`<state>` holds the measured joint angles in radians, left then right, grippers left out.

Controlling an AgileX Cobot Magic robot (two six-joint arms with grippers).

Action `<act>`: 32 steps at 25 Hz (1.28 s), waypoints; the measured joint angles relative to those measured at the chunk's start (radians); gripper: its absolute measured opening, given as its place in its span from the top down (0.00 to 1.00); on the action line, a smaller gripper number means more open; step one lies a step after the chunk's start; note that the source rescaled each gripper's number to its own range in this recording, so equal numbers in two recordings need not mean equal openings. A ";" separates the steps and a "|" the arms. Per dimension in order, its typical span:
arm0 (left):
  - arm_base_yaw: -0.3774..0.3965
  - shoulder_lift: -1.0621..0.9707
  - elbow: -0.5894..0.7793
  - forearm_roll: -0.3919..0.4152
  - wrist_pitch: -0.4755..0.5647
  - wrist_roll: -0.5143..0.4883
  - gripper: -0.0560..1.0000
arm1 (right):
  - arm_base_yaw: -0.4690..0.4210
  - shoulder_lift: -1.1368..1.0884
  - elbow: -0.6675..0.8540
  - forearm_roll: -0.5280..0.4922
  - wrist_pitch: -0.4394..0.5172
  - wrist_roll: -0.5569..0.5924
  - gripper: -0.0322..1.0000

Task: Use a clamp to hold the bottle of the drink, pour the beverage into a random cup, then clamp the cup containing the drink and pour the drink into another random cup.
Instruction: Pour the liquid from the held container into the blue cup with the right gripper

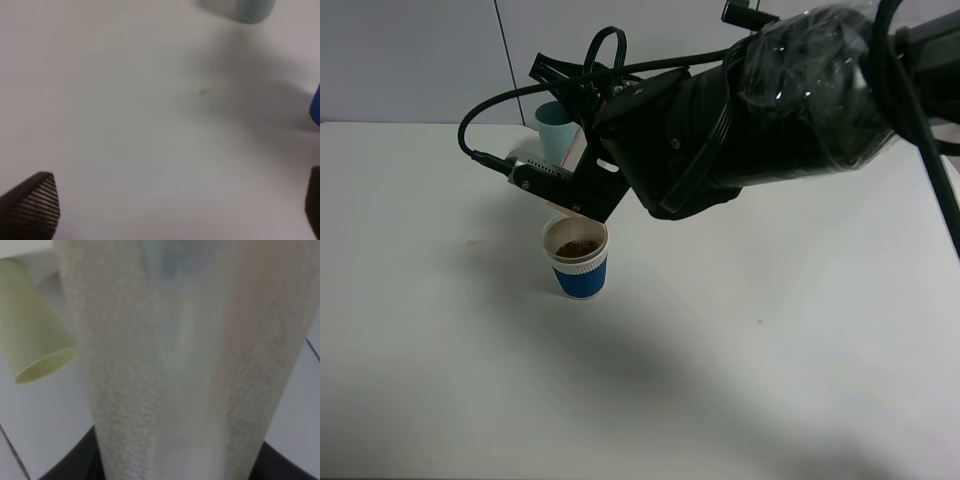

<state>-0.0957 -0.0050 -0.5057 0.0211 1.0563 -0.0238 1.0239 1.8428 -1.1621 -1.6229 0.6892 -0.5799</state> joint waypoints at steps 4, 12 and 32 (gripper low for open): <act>0.000 0.000 0.000 0.000 0.000 0.000 0.00 | 0.000 0.000 0.000 0.000 0.000 0.000 0.95; 0.000 0.000 0.000 0.000 0.000 0.000 0.00 | 0.000 0.000 0.000 0.101 0.008 0.068 0.95; 0.000 0.000 0.000 0.000 0.000 0.000 0.00 | -0.048 -0.030 0.000 0.430 0.080 0.435 0.95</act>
<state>-0.0957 -0.0050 -0.5057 0.0211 1.0563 -0.0238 0.9758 1.8130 -1.1621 -1.1931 0.7688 -0.1452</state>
